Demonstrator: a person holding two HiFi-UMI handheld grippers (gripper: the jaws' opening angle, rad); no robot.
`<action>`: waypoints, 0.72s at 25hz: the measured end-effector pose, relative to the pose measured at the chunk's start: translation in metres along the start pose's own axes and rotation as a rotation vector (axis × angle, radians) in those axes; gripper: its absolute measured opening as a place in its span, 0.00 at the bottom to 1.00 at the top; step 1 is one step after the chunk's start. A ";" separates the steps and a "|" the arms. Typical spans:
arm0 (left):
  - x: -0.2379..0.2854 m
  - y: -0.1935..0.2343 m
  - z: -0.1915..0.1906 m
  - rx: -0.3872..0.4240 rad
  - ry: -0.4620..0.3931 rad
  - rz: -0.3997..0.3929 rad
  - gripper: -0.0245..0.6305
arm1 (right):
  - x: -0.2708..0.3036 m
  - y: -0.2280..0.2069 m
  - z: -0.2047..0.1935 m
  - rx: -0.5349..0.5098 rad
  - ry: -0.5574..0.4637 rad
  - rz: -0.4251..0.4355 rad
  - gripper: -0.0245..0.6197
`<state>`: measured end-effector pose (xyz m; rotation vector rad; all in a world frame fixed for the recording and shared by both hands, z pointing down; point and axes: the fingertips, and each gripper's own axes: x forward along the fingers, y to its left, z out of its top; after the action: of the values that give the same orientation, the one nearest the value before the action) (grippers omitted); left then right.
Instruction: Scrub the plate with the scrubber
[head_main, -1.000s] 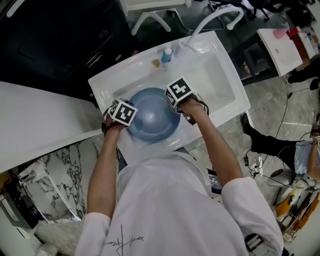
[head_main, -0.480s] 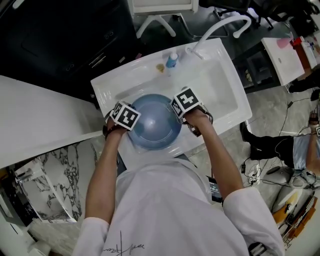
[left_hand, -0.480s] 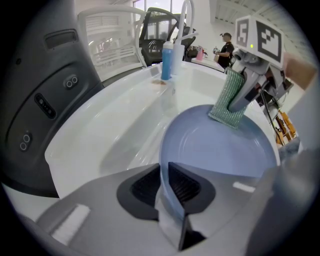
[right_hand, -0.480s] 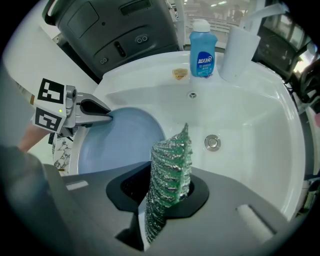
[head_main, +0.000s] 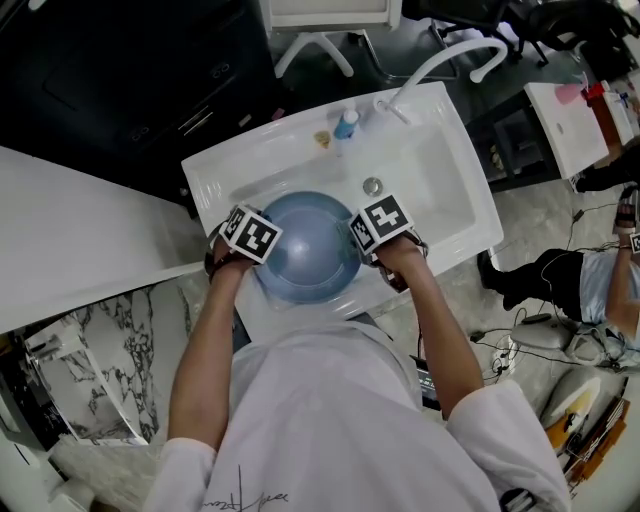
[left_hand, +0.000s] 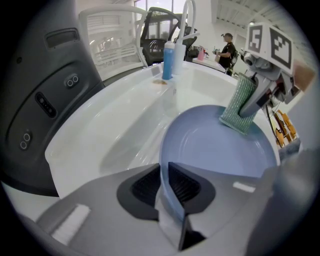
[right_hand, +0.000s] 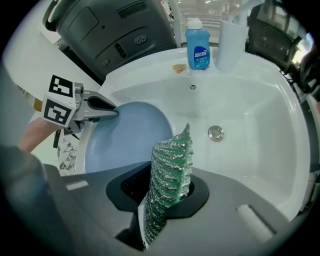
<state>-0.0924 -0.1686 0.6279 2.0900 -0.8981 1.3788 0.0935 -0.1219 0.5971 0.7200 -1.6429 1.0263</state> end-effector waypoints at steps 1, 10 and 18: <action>0.000 0.000 0.000 -0.001 0.000 0.000 0.20 | 0.000 0.003 -0.004 0.006 0.007 0.017 0.14; 0.000 0.001 0.000 -0.001 -0.002 0.001 0.20 | 0.004 0.025 -0.026 0.028 0.024 0.087 0.14; 0.001 0.001 0.001 -0.002 -0.003 0.003 0.20 | 0.008 0.041 -0.037 0.053 0.032 0.159 0.14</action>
<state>-0.0924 -0.1697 0.6283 2.0909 -0.9044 1.3761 0.0725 -0.0703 0.5972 0.6112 -1.6709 1.1924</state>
